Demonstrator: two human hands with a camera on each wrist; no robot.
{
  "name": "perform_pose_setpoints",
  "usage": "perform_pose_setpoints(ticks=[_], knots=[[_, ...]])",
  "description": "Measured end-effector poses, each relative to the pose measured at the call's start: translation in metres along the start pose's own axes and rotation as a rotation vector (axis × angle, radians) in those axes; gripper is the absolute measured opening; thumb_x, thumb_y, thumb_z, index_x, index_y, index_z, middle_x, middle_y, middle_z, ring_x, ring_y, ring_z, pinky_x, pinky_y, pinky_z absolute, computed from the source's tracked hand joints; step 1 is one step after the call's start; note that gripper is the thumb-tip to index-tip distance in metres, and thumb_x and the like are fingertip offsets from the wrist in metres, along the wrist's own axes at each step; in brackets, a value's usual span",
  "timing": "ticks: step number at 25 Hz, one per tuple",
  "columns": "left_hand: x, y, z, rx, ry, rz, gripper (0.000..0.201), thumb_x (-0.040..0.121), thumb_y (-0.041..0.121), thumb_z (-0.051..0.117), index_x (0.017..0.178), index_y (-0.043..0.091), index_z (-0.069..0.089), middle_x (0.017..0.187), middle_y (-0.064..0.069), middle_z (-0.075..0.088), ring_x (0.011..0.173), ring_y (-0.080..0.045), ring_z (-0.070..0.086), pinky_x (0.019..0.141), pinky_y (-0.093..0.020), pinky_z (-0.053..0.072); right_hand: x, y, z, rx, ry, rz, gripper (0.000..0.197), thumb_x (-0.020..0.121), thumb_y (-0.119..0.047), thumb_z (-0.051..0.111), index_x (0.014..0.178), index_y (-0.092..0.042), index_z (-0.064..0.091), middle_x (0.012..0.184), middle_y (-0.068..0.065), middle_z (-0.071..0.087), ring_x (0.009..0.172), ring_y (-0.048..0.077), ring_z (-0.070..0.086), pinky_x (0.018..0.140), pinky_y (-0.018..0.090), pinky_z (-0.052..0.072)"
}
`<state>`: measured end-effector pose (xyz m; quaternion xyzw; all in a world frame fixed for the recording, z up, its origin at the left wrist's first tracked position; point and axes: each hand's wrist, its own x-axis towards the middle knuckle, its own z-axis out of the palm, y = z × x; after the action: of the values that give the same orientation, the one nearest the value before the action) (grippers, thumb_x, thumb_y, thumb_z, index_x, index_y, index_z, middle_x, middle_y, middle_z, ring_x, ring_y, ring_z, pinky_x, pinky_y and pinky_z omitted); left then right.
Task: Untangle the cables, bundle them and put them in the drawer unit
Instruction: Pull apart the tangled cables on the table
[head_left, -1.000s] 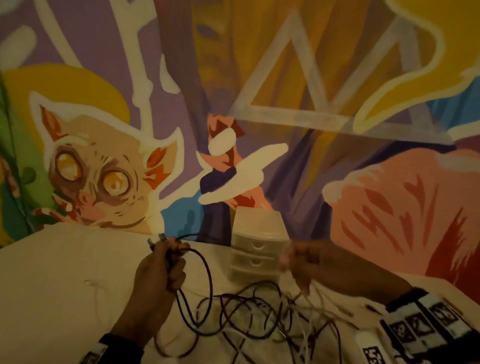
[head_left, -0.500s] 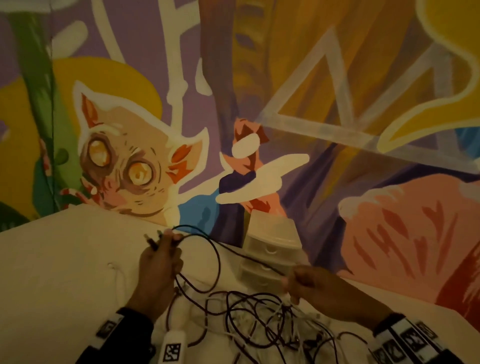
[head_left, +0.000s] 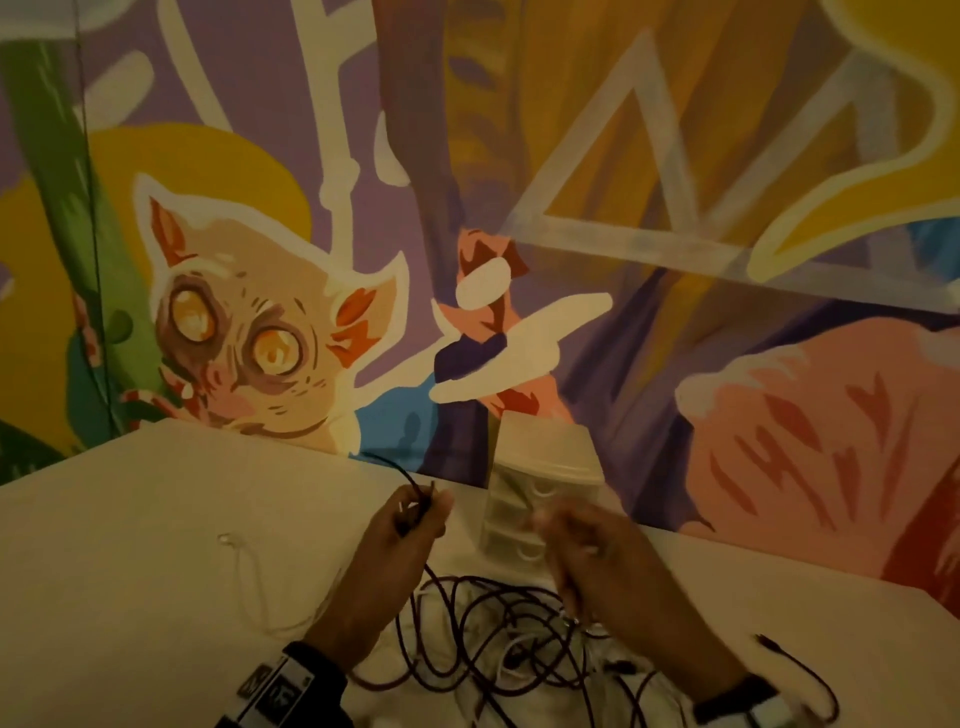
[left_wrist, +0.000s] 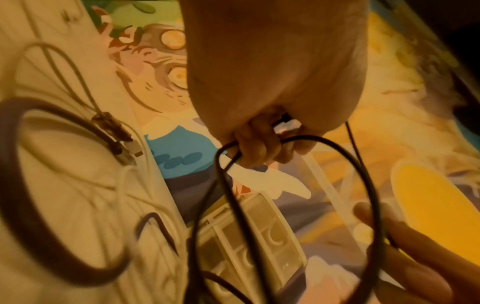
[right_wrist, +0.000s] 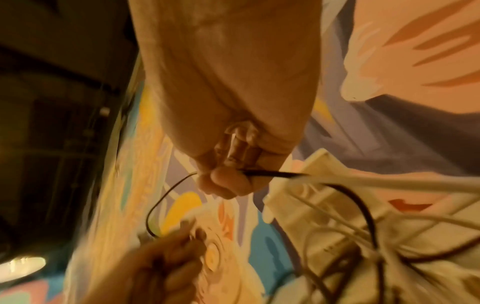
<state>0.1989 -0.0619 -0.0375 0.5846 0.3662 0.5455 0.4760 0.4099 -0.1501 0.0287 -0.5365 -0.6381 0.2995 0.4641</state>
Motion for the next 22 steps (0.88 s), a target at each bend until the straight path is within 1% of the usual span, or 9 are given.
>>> perform_pose_setpoints(ticks=[3,5,8,11,13,16,18,20,22], knots=[[-0.003,-0.001,0.01,-0.086,-0.161,-0.031,0.04,0.102,0.049,0.067,0.084,0.014,0.058,0.065,0.001,0.034,0.057,-0.014,0.029,0.057,-0.033,0.028,-0.006,0.027,0.014,0.015,-0.032,0.112,0.026,0.102,-0.047,0.062,0.098,-0.032,0.082,0.06,0.004,0.055,0.045,0.018,0.05,0.046,0.022,0.039],[-0.002,-0.004,0.009,-0.184,-0.216,-0.039,0.045,0.095,0.047,0.069,0.097,0.002,0.066,0.07,-0.005,0.03,0.055,-0.014,0.024,0.052,-0.029,0.026,-0.007,0.035,0.017,0.022,0.003,0.134,0.026,0.102,-0.046,0.064,0.092,-0.031,0.083,0.057,0.003,0.055,0.042,0.016,0.048,0.043,0.022,0.038],[-0.003,-0.006,0.009,-0.204,-0.261,-0.018,0.033,0.1,0.032,0.061,0.114,0.006,0.075,0.069,0.0,0.032,0.054,-0.013,0.022,0.049,-0.025,0.023,-0.009,0.044,0.026,0.068,0.021,0.17,0.028,0.1,-0.046,0.067,0.086,-0.025,0.081,0.055,0.003,0.056,0.04,0.016,0.046,0.043,0.023,0.037],[-0.007,-0.004,0.016,0.019,-0.167,0.045,0.037,0.111,0.038,0.055,0.098,0.007,0.071,0.058,0.015,0.043,0.051,-0.003,0.038,0.053,-0.019,0.031,-0.014,0.05,0.027,0.035,-0.054,0.12,0.033,0.1,-0.05,0.066,0.085,-0.023,0.078,0.056,0.004,0.06,0.041,0.016,0.05,0.045,0.023,0.041],[-0.004,-0.002,0.016,0.033,-0.077,0.061,0.048,0.11,0.045,0.049,0.09,0.003,0.061,0.059,0.015,0.042,0.052,-0.002,0.038,0.054,-0.021,0.032,-0.018,0.052,0.019,0.006,-0.047,0.082,0.031,0.099,-0.05,0.067,0.085,-0.025,0.077,0.057,0.003,0.062,0.045,0.015,0.055,0.05,0.025,0.046],[0.002,-0.002,0.008,-0.065,0.047,0.08,0.062,0.108,0.053,0.046,0.091,-0.006,0.046,0.072,-0.006,0.022,0.061,-0.018,0.017,0.053,-0.034,0.019,-0.023,0.055,0.001,-0.103,-0.021,0.035,0.025,0.098,-0.049,0.069,0.086,-0.029,0.077,0.069,0.003,0.071,0.056,0.013,0.066,0.062,0.029,0.056],[0.003,0.0,0.003,-0.152,0.125,0.065,0.057,0.108,0.055,0.044,0.088,0.001,0.048,0.074,-0.007,0.018,0.061,-0.019,0.012,0.048,-0.029,0.018,-0.025,0.056,-0.013,-0.181,0.004,0.011,0.018,0.1,-0.042,0.069,0.088,-0.033,0.079,0.081,-0.005,0.076,0.072,0.007,0.072,0.074,0.029,0.06],[0.006,0.002,-0.001,-0.217,0.214,0.048,0.049,0.109,0.057,0.043,0.087,0.015,0.052,0.067,0.002,0.023,0.056,-0.011,0.016,0.044,-0.024,0.02,-0.025,0.059,-0.025,-0.254,0.054,0.026,0.018,0.101,-0.033,0.066,0.088,-0.036,0.079,0.088,-0.014,0.078,0.083,0.002,0.072,0.079,0.026,0.057],[0.006,0.001,-0.003,-0.194,0.263,0.045,0.048,0.109,0.059,0.042,0.09,0.016,0.053,0.063,0.007,0.026,0.053,-0.009,0.019,0.045,-0.025,0.022,-0.024,0.059,-0.031,-0.237,0.121,0.027,0.021,0.103,-0.028,0.064,0.09,-0.035,0.078,0.086,-0.012,0.077,0.081,0.003,0.071,0.08,0.026,0.056]])
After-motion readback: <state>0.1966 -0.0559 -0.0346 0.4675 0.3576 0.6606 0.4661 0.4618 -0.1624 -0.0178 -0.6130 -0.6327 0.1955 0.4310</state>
